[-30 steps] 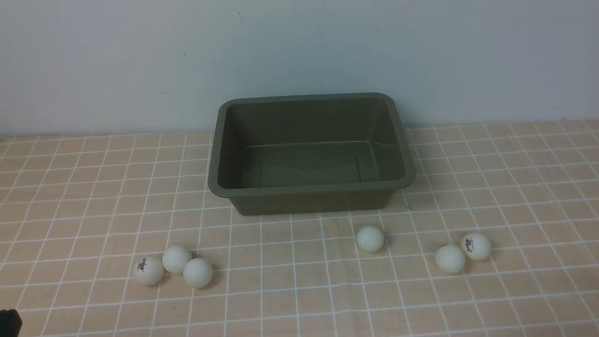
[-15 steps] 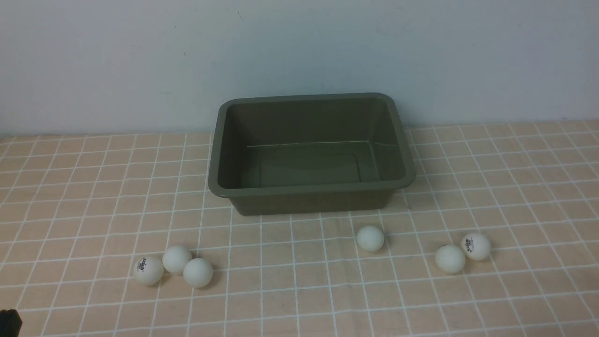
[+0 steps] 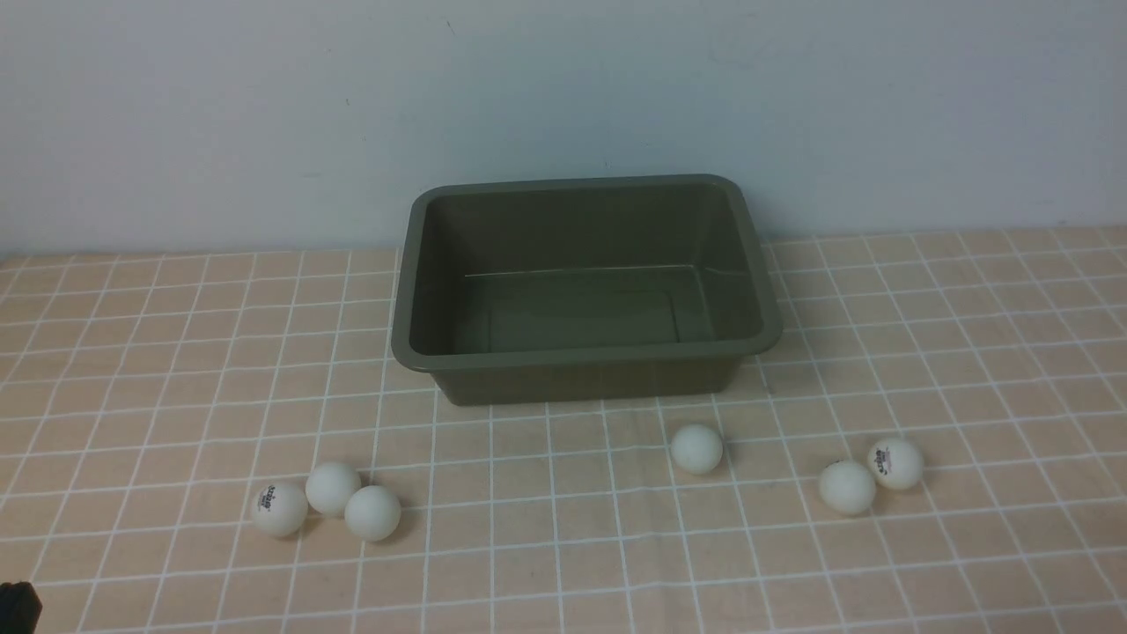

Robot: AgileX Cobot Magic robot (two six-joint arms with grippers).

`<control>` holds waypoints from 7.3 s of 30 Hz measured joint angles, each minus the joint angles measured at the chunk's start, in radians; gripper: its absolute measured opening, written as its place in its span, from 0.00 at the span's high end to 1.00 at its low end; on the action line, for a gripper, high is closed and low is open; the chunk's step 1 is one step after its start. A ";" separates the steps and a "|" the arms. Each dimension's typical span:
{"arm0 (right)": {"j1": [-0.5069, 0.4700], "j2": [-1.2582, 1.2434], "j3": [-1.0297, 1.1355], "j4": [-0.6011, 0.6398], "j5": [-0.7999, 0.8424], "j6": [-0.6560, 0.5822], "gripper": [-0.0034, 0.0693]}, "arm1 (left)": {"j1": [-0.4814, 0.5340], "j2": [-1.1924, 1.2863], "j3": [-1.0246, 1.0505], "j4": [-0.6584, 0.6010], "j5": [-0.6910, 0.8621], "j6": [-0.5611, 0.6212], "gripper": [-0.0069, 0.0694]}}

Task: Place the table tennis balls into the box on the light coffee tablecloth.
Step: 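Reach for and grasp a ping pong ball on the table beside the basket, then drop the ball into the bin, then reach for and grasp a ping pong ball on the table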

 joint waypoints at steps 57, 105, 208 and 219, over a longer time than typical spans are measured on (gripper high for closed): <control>0.000 0.203 -0.370 0.843 0.167 -0.325 0.98 | 0.000 0.175 -0.333 -0.808 0.168 0.590 1.00; 0.000 1.615 -1.138 0.168 0.588 -0.030 0.97 | 0.000 1.446 -0.880 -0.270 0.457 0.634 0.58; 0.000 1.839 -1.155 0.267 0.508 -0.026 0.22 | -0.332 2.329 -2.052 -0.225 0.599 0.579 0.42; 0.000 1.938 -1.207 0.320 0.513 -0.026 0.22 | -0.332 2.348 -2.081 -0.208 0.598 0.576 0.39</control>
